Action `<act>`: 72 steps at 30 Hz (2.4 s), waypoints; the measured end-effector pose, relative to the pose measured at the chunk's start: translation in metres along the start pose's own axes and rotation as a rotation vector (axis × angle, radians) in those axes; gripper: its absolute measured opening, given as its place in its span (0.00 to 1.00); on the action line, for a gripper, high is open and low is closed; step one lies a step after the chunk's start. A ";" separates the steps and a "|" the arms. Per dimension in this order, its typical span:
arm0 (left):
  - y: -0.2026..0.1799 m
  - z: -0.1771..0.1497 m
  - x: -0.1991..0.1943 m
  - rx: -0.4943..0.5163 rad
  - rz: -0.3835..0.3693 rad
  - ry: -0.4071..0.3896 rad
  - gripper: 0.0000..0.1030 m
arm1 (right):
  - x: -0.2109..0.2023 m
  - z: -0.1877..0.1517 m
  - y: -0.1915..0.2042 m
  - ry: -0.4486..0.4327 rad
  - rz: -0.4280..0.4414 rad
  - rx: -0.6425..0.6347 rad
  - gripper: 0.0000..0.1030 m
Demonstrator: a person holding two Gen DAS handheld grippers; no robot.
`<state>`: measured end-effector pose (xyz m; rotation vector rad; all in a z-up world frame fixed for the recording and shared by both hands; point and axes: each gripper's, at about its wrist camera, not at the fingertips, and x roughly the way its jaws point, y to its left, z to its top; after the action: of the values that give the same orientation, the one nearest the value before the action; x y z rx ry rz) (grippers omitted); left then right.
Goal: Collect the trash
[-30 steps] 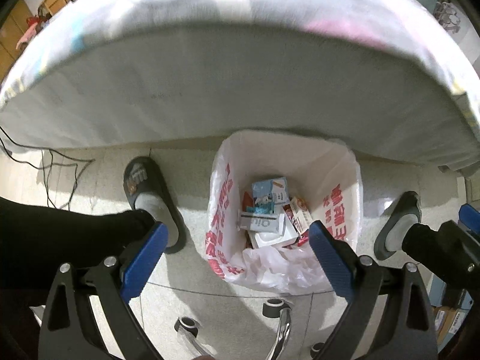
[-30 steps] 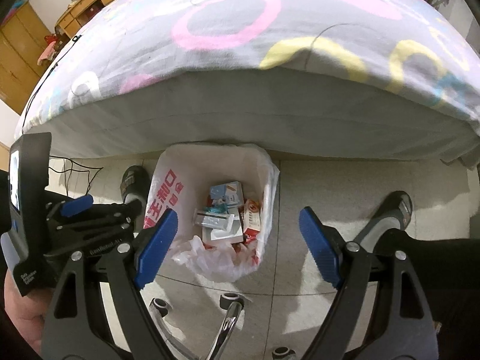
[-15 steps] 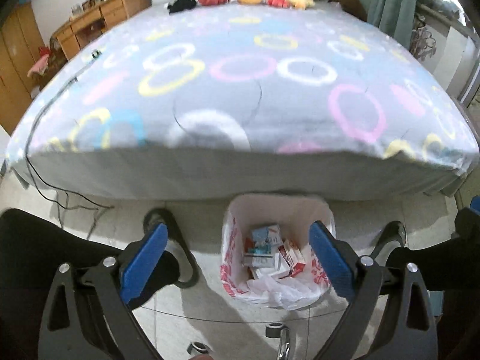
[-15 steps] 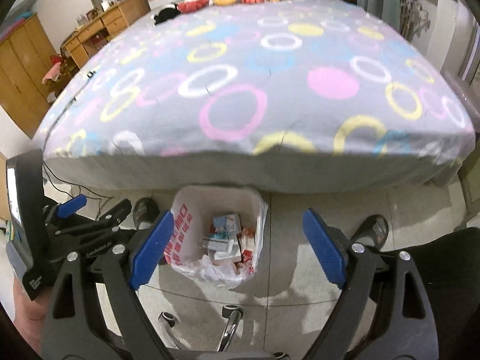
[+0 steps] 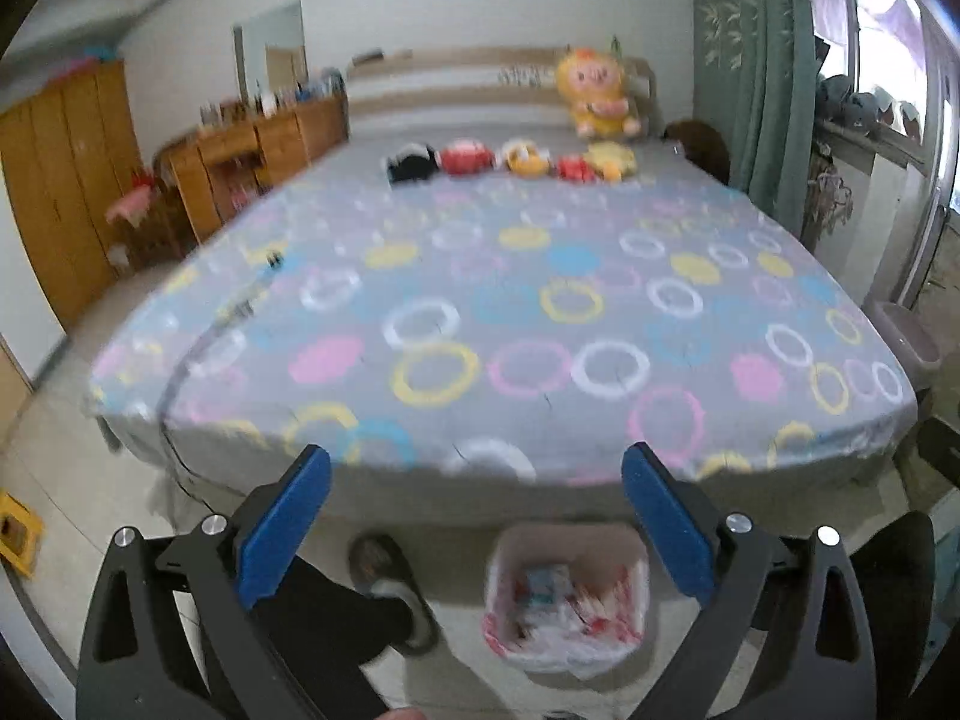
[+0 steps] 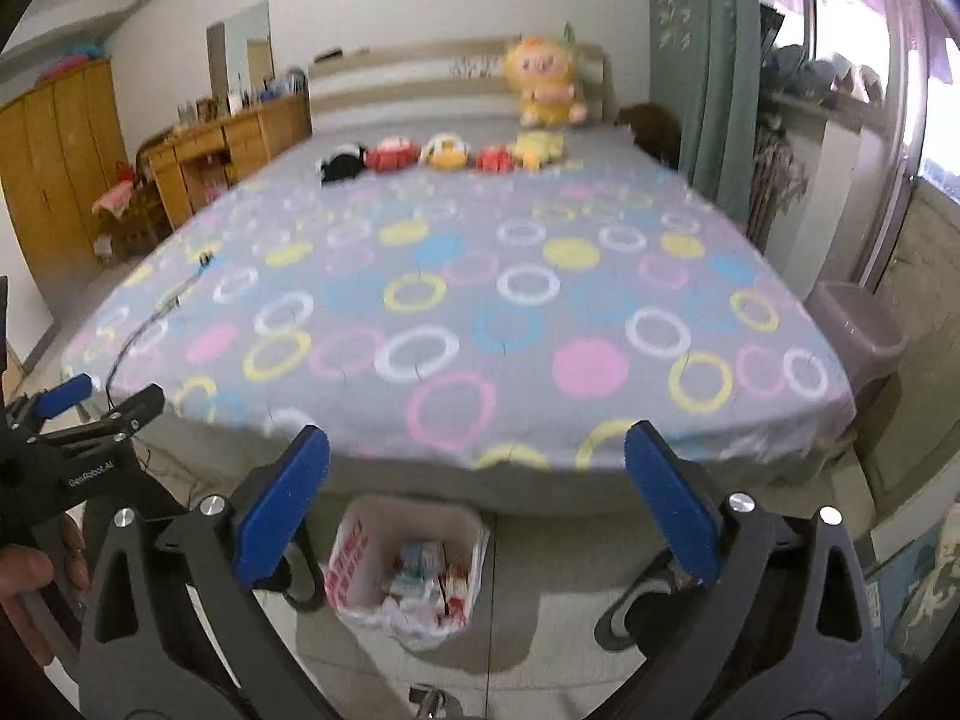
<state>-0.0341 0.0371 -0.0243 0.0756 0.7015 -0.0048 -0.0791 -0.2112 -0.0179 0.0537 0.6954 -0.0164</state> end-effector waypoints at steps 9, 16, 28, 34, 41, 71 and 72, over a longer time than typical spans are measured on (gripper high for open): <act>0.007 0.013 -0.024 -0.023 -0.030 -0.036 0.92 | -0.024 0.012 0.001 -0.065 0.001 0.020 0.94; 0.006 0.011 -0.024 -0.036 -0.040 -0.027 0.92 | -0.025 0.012 0.001 -0.065 -0.011 0.023 0.94; 0.007 0.010 -0.025 -0.040 -0.044 -0.034 0.92 | -0.024 0.011 0.001 -0.055 -0.017 0.020 0.94; 0.007 0.010 -0.025 -0.041 -0.041 -0.033 0.92 | -0.022 0.009 0.003 -0.052 -0.020 0.018 0.94; 0.008 0.010 -0.025 -0.040 -0.044 -0.032 0.92 | -0.020 0.009 0.004 -0.051 -0.021 0.018 0.94; 0.004 0.006 -0.025 -0.044 -0.045 -0.030 0.92 | -0.017 0.005 0.002 -0.045 -0.023 0.018 0.94; 0.004 0.006 -0.025 -0.044 -0.045 -0.029 0.92 | -0.017 0.005 0.002 -0.045 -0.023 0.018 0.94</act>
<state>-0.0494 0.0403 -0.0031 0.0174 0.6743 -0.0336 -0.0890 -0.2090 -0.0033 0.0622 0.6513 -0.0461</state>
